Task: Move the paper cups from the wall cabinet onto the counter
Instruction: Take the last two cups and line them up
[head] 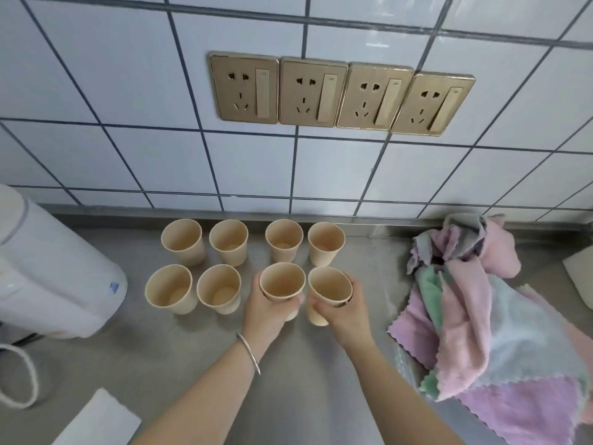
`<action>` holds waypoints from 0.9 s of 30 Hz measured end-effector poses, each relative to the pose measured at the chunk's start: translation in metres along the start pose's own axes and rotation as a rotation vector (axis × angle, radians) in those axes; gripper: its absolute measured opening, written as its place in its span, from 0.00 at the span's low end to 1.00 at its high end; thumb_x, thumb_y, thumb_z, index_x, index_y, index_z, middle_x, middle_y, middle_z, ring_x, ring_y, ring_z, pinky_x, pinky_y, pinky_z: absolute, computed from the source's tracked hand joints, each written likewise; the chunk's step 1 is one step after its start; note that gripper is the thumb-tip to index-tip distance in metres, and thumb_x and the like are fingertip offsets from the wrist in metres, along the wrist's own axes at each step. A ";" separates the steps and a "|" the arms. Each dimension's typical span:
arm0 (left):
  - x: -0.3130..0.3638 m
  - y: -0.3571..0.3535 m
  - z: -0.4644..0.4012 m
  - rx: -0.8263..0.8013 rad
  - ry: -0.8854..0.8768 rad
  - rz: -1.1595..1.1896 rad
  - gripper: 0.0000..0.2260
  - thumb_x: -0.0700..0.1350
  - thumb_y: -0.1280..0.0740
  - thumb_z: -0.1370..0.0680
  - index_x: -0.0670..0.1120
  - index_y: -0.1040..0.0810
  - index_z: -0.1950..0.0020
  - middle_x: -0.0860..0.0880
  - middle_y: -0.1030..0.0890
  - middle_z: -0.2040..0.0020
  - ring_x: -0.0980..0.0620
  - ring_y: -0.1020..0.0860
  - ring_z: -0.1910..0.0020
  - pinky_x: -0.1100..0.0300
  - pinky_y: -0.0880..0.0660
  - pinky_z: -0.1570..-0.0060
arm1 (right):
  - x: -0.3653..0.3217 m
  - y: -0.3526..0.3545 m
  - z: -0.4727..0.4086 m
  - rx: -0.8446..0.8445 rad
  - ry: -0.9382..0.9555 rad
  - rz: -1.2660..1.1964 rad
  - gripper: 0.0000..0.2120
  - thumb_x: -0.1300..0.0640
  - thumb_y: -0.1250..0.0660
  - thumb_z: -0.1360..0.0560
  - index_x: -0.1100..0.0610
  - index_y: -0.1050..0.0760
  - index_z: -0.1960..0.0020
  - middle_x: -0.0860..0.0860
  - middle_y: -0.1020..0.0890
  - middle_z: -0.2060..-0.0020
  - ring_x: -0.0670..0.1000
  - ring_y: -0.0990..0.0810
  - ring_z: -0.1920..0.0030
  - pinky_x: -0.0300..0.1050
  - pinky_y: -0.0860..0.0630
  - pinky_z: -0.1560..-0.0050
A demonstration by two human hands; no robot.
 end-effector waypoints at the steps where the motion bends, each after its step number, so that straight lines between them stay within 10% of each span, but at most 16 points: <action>1: -0.002 0.000 -0.003 0.005 -0.013 -0.002 0.29 0.34 0.22 0.39 0.48 0.29 0.42 0.50 0.20 0.49 0.50 0.21 0.49 0.62 0.26 0.48 | 0.002 -0.001 -0.004 0.004 -0.002 0.002 0.29 0.58 0.23 0.38 0.40 0.33 0.45 0.38 0.22 0.52 0.47 0.21 0.47 0.35 0.28 0.54; 19: -0.045 -0.003 -0.012 0.024 -0.054 -0.041 0.35 0.47 0.24 0.45 0.61 0.34 0.42 0.60 0.23 0.45 0.50 0.23 0.43 0.55 0.26 0.41 | 0.026 -0.007 -0.013 0.127 -0.009 0.137 0.29 0.55 0.24 0.35 0.47 0.35 0.40 0.46 0.22 0.50 0.52 0.22 0.46 0.41 0.29 0.50; 23: -0.049 -0.004 -0.004 -0.017 -0.021 -0.030 0.39 0.29 0.25 0.39 0.46 0.37 0.33 0.49 0.27 0.37 0.53 0.27 0.39 0.71 0.31 0.41 | 0.035 0.000 -0.004 0.177 -0.010 0.200 0.32 0.55 0.25 0.34 0.55 0.35 0.34 0.53 0.22 0.39 0.53 0.24 0.39 0.42 0.29 0.44; 27: -0.058 0.010 0.011 0.021 0.087 -0.148 0.38 0.32 0.24 0.37 0.39 0.37 0.31 0.40 0.31 0.34 0.47 0.27 0.38 0.53 0.29 0.36 | 0.042 0.007 0.018 0.219 -0.055 0.238 0.30 0.60 0.30 0.31 0.58 0.36 0.31 0.55 0.25 0.37 0.53 0.25 0.37 0.45 0.30 0.40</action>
Point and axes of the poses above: each hand's wrist, its own z-axis away from the middle knuckle, its own y-axis out of the back of the hand, x = y × z, the point moved 9 cm from there along -z, towards the middle knuckle
